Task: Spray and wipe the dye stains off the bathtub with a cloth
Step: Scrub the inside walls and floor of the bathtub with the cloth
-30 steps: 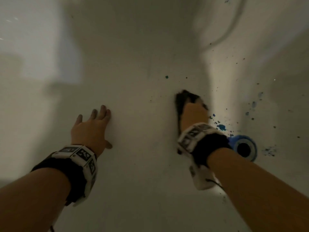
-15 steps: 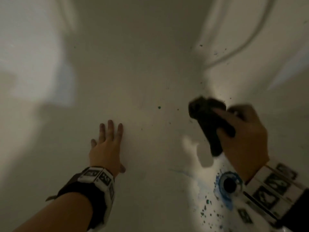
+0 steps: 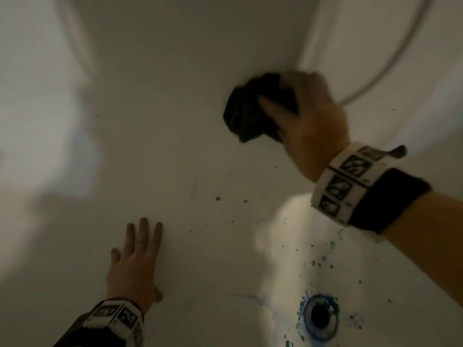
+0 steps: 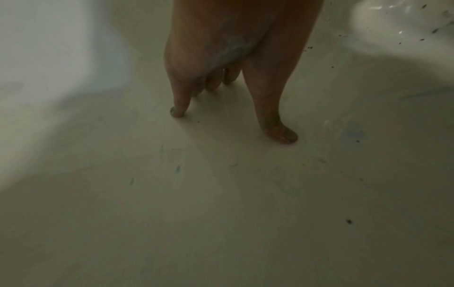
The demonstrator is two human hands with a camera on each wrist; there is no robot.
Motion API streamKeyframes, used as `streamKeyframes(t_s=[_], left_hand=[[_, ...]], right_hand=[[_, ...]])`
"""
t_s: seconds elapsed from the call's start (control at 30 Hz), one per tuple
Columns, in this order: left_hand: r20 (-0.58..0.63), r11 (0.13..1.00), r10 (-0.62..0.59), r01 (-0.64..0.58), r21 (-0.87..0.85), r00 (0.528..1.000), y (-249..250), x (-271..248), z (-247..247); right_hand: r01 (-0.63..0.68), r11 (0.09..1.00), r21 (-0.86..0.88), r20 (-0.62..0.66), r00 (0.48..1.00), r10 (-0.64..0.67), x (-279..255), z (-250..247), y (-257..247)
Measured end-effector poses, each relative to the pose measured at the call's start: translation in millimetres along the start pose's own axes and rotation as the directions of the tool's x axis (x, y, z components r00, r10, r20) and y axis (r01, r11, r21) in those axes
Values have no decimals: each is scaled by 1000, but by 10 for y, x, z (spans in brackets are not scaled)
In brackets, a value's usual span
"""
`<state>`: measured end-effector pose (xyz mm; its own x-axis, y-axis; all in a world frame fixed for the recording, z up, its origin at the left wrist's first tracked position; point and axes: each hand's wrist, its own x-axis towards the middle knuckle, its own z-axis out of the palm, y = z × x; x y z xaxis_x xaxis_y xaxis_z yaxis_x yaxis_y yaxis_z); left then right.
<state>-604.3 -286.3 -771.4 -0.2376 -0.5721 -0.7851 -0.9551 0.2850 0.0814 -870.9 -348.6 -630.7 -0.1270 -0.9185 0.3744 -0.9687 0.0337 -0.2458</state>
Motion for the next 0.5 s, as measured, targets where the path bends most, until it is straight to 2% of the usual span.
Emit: streamKeyframes(t_s=[0.03, 0.07, 0.1, 0.17, 0.2, 0.23, 0.27, 0.3, 0.37, 0.4, 0.43, 0.47, 0.5], left_hand=[[-1, 1000, -3, 3, 0, 1000, 0, -2, -2], [-2, 1000, -5, 5, -1, 1000, 5, 0, -3], [-3, 1000, -6, 6, -1, 1000, 6, 2, 3], [-8, 1000, -6, 6, -2, 1000, 15, 9, 6], [-9, 1000, -6, 6, 0, 1000, 23, 14, 7], [-8, 1000, -6, 7, 4, 1000, 31, 23, 8], [-4, 1000, -8, 8, 11, 1000, 33, 29, 11], [2, 1000, -10, 10, 19, 1000, 33, 33, 13], [9, 999, -14, 14, 36, 1000, 25, 40, 27], [11, 999, -17, 17, 39, 1000, 23, 39, 34], [12, 999, -20, 19, 39, 1000, 18, 34, 39], [12, 999, -21, 20, 38, 1000, 18, 31, 40], [8, 999, -19, 18, 34, 1000, 20, 30, 40]], right_hand=[[60, 995, -81, 114, 992, -50, -66, 133, -43], [163, 980, -111, 271, 954, -128, -146, 248, -80], [263, 937, -229, 328, 927, -180, -218, 413, -25], [341, 876, -342, 573, 814, -93, -381, 701, -17], [288, 904, -316, 688, 726, 9, -564, 860, -21], [150, 944, -295, 744, 656, 128, -748, 978, -96], [78, 954, -289, 733, 659, 168, -959, 1094, -158], [30, 966, -259, 703, 691, 167, -1143, 1149, -244], [74, 985, -156, 718, 694, 61, -1514, 1221, -273], [108, 990, -88, 773, 634, -1, -1661, 1257, -264], [166, 986, -26, 791, 607, -81, -1776, 1252, -261], [195, 980, 40, 785, 600, -151, -1807, 1195, -270], [209, 971, 117, 752, 620, -224, -1744, 1086, -265]])
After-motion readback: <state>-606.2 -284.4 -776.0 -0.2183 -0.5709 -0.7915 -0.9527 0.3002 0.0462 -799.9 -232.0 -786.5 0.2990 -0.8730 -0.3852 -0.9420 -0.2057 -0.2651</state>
